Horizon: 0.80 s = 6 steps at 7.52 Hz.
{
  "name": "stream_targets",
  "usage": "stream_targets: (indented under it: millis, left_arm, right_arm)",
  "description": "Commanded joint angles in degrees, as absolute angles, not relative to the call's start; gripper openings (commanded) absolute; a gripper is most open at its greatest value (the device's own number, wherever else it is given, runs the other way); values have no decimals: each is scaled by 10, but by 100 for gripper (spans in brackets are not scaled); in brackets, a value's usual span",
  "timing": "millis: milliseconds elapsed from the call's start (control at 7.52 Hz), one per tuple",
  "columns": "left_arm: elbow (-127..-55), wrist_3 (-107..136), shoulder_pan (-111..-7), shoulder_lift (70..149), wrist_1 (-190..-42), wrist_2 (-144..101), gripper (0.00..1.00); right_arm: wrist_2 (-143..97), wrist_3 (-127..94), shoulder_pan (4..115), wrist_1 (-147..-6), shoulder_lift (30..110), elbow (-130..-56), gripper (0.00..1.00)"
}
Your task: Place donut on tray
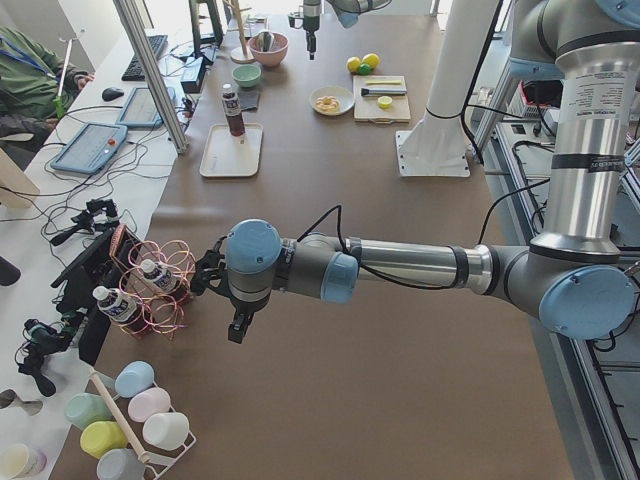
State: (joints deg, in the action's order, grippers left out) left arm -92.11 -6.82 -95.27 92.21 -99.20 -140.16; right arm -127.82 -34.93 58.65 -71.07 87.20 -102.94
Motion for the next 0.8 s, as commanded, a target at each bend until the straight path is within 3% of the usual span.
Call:
stream_targets:
  millis: [0,665]
  left_arm:
    - [-922,-61,-952,924,-998,-1403,99]
    - [-925,-60,-952,924,-999,-1406,99]
  right_arm:
    - [-1236,-516,491,-639,835,-1021,96]
    - [-1224,-599,464,-507,929,-1022,83]
